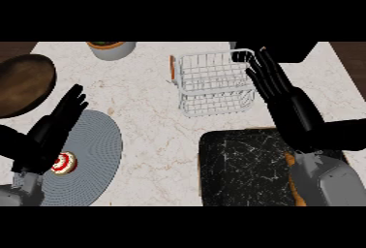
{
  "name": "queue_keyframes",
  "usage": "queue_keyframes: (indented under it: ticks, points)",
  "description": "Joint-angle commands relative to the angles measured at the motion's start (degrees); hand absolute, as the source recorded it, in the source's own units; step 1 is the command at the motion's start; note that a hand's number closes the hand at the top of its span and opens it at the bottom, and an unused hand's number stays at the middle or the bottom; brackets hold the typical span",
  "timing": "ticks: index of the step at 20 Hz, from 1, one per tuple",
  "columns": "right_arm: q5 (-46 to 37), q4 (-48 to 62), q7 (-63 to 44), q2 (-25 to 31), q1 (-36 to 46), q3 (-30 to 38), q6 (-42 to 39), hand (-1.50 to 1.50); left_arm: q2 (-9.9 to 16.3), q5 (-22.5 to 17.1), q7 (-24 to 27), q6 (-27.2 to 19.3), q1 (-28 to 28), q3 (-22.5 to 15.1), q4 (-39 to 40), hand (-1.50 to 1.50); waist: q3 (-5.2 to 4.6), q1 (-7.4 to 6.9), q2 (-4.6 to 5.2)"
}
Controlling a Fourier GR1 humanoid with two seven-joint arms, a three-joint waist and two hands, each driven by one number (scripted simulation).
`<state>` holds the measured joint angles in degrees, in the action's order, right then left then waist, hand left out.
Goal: Pick the croissant from the tray and place it in the tiered basket
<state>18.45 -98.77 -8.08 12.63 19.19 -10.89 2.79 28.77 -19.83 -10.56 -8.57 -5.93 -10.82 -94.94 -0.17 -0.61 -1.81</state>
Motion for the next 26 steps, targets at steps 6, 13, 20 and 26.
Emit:
queue_keyframes:
  ticks: [6,13,20,26]
  points:
    - [-21.61,9.66,-4.49,3.31,-5.81,1.03,18.8,-1.5,-4.77,4.29,10.03,0.96,1.99,-3.18,4.14,0.0,-0.2,2.35,2.22]
    - [-32.36,13.94,7.88,-3.45,-11.97,-2.02,31.21,-1.5,-10.28,6.52,14.34,2.87,2.64,-6.78,10.21,0.0,0.16,0.81,1.82]
    - [-52.97,-0.02,-21.83,10.89,-11.37,-9.69,22.56,-1.5,-11.91,6.2,16.19,2.43,0.19,-5.02,15.4,0.0,-0.37,2.85,1.01]
    - [-59.5,0.83,-38.09,20.93,-10.88,-14.82,1.8,-1.5,-11.04,6.22,15.71,2.99,-0.69,-4.64,15.18,0.0,-0.84,2.53,0.99]
